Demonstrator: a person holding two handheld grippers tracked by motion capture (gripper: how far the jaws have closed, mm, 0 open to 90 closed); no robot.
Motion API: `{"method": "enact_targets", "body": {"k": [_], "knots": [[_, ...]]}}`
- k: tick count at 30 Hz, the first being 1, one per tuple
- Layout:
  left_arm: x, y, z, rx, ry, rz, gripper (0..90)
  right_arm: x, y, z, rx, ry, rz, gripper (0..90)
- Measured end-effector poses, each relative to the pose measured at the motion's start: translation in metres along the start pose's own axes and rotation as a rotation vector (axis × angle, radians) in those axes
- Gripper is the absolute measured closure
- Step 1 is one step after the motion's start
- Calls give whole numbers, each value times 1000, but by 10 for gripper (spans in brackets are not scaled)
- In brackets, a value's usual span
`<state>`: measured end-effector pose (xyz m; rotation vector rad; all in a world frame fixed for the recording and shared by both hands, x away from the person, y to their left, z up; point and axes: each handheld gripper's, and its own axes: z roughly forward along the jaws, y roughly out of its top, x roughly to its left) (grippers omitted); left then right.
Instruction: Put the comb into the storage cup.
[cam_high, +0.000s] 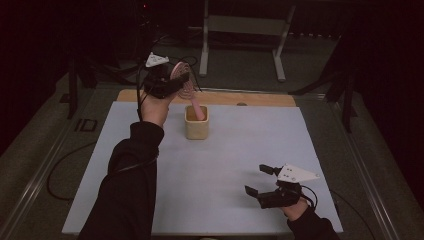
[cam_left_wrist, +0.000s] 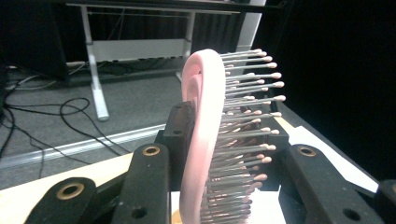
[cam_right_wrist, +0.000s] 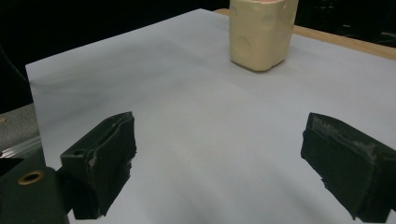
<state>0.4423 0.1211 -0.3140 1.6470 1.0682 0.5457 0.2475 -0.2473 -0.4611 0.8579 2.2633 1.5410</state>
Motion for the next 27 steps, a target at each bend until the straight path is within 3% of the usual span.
{"method": "enact_targets", "body": {"k": [2,27], "knots": [[2,-4,2,-4,-5,-22,661,0,0,1,2,4,2,96],[8,-35,30,42,-3,-40,661,0,-1,1,4,10,-5,96]]}}
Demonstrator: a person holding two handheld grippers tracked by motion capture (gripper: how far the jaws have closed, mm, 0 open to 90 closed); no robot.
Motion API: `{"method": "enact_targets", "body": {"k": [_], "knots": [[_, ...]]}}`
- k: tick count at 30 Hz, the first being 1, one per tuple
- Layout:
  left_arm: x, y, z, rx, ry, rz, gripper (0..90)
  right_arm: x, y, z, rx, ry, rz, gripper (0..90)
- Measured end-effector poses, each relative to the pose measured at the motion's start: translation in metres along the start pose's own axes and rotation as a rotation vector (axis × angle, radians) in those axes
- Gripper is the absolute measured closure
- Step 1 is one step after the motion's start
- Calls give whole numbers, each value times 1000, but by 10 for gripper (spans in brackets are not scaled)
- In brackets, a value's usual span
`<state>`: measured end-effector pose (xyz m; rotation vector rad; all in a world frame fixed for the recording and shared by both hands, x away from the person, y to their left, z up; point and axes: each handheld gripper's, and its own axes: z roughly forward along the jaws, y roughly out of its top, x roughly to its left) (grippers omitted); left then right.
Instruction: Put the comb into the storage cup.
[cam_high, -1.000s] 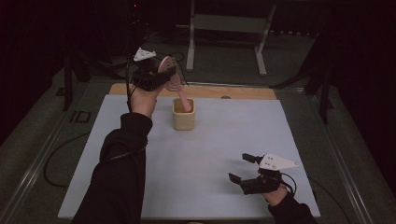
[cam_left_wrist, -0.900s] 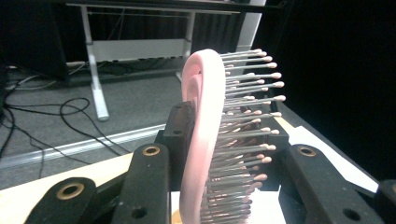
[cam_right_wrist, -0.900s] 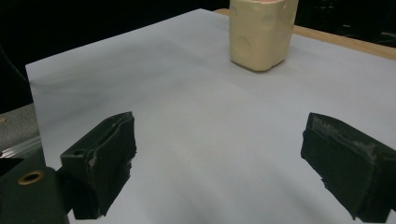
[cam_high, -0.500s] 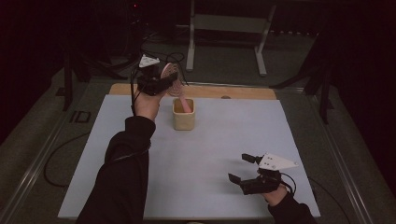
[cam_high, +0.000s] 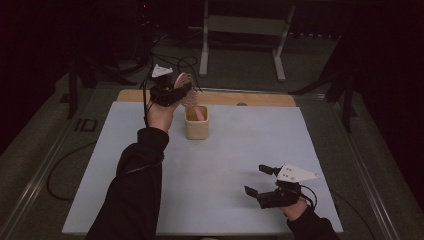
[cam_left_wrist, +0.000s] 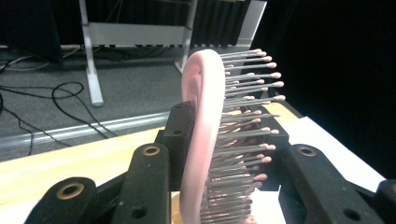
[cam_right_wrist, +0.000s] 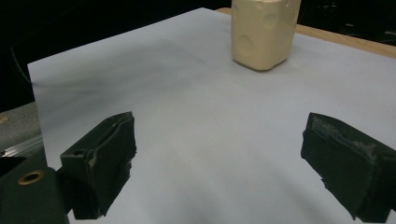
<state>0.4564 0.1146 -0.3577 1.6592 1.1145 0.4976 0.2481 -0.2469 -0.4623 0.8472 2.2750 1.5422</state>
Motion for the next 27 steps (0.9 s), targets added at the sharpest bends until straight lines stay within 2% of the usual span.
{"method": "enact_targets", "body": {"k": [7,18,27], "knots": [[0,-6,6,13,0,-3,661,0,0,0,-2,1,6,97],[8,-16,10,17,-11,-50,661,-1,0,0,-2,1,5,96],[12,-20,13,43,-22,-65,660,-1,-1,0,4,0,11,97]]}}
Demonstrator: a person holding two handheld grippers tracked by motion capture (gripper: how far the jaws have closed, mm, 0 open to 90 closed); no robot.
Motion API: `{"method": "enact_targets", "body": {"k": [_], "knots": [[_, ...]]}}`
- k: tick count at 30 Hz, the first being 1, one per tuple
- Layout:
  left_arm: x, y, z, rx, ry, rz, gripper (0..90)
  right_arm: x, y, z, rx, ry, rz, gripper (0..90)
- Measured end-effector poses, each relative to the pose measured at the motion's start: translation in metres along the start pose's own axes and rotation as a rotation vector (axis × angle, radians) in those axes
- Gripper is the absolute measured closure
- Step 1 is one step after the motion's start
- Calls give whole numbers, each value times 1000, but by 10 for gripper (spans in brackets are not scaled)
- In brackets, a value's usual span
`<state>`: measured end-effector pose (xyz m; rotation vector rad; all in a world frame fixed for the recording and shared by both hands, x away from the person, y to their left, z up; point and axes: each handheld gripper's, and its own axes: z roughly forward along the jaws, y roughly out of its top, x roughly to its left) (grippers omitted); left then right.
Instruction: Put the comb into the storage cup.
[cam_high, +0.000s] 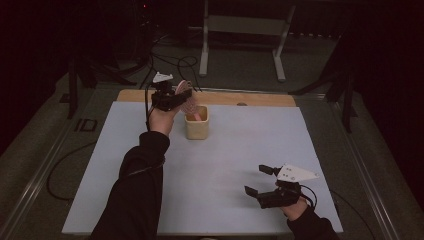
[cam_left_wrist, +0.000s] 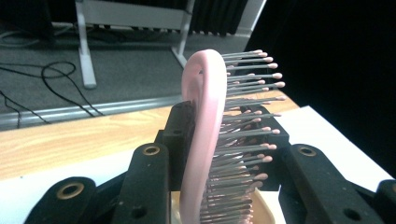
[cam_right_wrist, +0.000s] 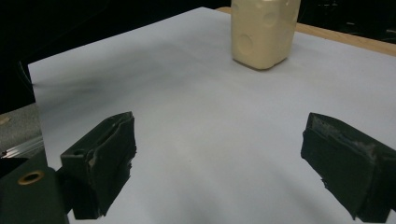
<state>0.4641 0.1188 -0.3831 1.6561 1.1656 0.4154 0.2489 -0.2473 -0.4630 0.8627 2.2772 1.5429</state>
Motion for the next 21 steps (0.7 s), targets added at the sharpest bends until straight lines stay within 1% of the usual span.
{"method": "enact_targets", "body": {"k": [1,5,10,13,16,17,21], "knots": [[1,-1,2,15,-6,0,660,0,0,0,0,0,-3,96],[5,-6,5,31,-13,-9,659,-1,0,0,-3,1,3,96],[8,-8,5,27,-18,-13,658,-1,0,0,-4,2,4,96],[10,-7,5,37,-17,-13,656,0,0,0,-1,-1,3,97],[12,-8,5,35,-21,-15,654,-1,0,0,-7,2,3,96],[14,-8,5,35,-22,-23,653,-1,0,0,-1,5,8,96],[17,-8,5,41,-21,-24,650,-1,0,0,-5,5,6,97]]}}
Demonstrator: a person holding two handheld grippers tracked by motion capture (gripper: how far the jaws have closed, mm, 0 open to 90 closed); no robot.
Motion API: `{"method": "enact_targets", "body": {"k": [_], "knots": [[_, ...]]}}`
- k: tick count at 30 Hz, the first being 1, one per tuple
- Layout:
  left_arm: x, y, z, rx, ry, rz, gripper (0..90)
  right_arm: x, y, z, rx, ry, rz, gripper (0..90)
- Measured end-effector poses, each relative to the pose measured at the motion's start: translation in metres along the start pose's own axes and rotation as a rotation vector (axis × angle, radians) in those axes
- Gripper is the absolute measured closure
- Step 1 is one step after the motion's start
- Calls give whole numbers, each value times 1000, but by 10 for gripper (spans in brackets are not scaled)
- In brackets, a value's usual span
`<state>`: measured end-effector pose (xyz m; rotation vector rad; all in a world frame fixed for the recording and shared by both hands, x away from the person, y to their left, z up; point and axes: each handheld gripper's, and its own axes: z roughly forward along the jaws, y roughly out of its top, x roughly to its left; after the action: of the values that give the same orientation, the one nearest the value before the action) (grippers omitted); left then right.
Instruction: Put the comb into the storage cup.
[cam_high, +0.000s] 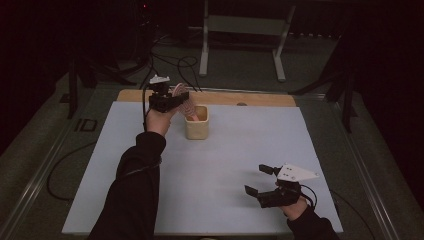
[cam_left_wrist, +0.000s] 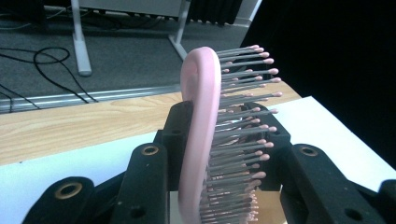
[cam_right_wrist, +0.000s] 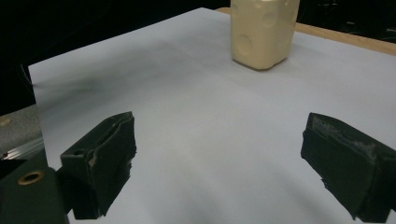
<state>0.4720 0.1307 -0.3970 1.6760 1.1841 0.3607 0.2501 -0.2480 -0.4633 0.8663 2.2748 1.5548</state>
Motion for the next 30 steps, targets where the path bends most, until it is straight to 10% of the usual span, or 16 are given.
{"method": "enact_targets", "body": {"k": [13,19,30], "knots": [[4,0,0,14,48,5,618,0,-1,0,8,0,2,97],[2,4,-4,32,87,-5,325,0,-1,0,9,-1,-1,96],[-1,4,-9,82,119,12,79,0,0,0,6,-4,-1,96]]}}
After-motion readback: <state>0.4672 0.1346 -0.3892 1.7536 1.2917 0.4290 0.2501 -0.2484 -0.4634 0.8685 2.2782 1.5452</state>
